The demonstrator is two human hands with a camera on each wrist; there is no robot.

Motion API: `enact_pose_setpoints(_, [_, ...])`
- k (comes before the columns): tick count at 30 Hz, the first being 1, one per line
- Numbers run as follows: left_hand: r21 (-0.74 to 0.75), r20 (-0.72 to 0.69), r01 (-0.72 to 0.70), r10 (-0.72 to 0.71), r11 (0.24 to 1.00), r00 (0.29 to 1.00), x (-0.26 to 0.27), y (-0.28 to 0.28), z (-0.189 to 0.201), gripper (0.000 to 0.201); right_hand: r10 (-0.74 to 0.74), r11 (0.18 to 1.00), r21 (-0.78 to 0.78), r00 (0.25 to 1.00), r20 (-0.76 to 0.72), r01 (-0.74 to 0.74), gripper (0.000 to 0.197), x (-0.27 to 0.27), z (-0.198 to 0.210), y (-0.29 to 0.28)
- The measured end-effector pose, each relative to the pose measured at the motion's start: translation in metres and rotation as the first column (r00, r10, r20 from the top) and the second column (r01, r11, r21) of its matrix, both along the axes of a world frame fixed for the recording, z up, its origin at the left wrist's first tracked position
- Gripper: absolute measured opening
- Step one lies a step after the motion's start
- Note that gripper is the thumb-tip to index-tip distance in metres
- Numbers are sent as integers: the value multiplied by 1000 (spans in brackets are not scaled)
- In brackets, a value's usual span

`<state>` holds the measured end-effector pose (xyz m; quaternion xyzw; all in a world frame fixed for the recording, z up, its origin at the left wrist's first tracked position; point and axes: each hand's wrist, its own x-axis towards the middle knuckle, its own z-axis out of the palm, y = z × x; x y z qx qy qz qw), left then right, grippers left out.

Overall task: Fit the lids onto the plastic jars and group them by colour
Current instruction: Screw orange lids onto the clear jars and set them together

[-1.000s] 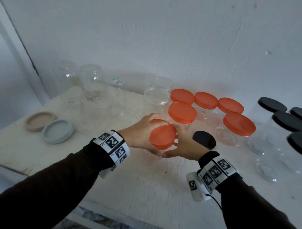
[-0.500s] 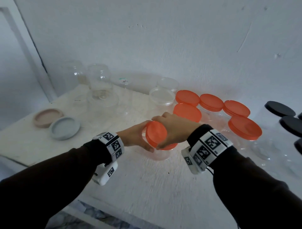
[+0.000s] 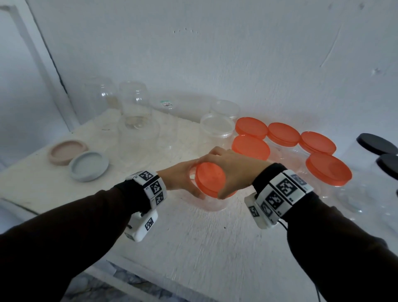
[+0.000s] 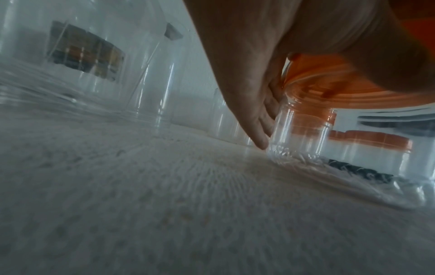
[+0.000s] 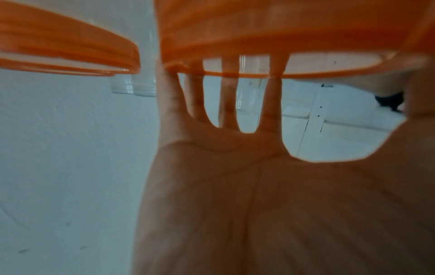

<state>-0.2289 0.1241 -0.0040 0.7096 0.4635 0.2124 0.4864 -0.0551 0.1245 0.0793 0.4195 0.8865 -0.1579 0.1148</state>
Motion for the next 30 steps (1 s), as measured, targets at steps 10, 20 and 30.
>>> enact_pose_setpoints(10, [-33,37,-3,4,999,999,1,-2,-3,91,-152,960,251,983,100,123,94,-3,-8,-11])
enact_pose_setpoints(20, [-30,24,5,-5,1000,1000,2,-3,-3,95,-96,980,189,983,155,66,87,-3,0,-11])
enact_pose_setpoints(30, [-12,36,3,-2,1000,999,4,-4,-3,94,-41,994,105,993,112,29,85,0,-2,-10])
